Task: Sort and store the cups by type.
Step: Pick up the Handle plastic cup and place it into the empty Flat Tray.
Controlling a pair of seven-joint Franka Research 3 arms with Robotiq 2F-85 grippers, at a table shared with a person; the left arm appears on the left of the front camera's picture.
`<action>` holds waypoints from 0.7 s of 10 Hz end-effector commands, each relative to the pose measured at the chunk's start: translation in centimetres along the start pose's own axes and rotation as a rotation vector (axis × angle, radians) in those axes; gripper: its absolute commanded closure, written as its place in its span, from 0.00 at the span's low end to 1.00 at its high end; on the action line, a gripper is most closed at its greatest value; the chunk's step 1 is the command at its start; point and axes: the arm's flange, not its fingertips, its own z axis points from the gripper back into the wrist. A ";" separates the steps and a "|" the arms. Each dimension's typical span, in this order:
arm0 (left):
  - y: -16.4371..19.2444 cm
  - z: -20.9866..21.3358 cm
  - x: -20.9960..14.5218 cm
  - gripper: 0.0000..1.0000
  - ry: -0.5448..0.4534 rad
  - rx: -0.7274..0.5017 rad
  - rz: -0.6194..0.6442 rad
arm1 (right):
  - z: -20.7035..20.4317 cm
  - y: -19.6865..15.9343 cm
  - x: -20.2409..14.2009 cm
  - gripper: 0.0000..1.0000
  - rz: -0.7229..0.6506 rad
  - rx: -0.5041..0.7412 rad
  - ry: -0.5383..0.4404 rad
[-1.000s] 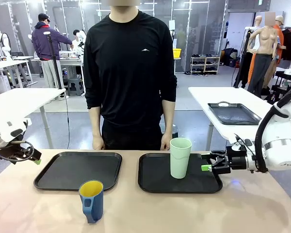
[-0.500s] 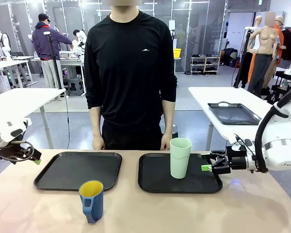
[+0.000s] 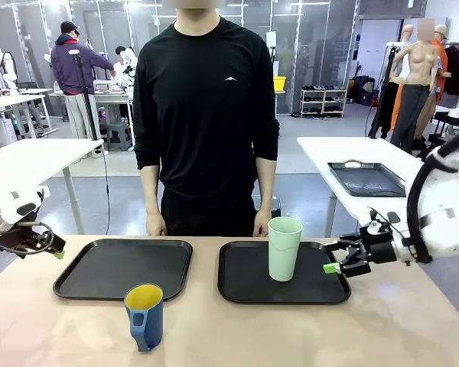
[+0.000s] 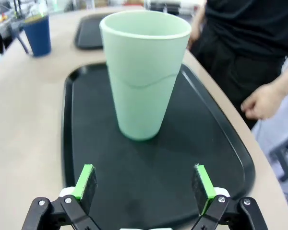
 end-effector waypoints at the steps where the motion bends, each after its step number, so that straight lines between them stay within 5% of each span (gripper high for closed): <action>1: 0.1 0.0 0.0 0.00 -0.001 -0.002 0.004 | 2.2 5.1 4.9 0.00 -0.052 -0.041 0.294; 3: 0.1 0.0 0.0 0.00 -0.001 -0.002 0.004 | 3.8 7.7 7.5 0.00 -0.073 -0.040 0.482; 7: 0.1 0.0 0.0 0.00 -0.001 -0.002 0.004 | 5.0 11.5 9.4 0.00 -0.075 -0.086 0.581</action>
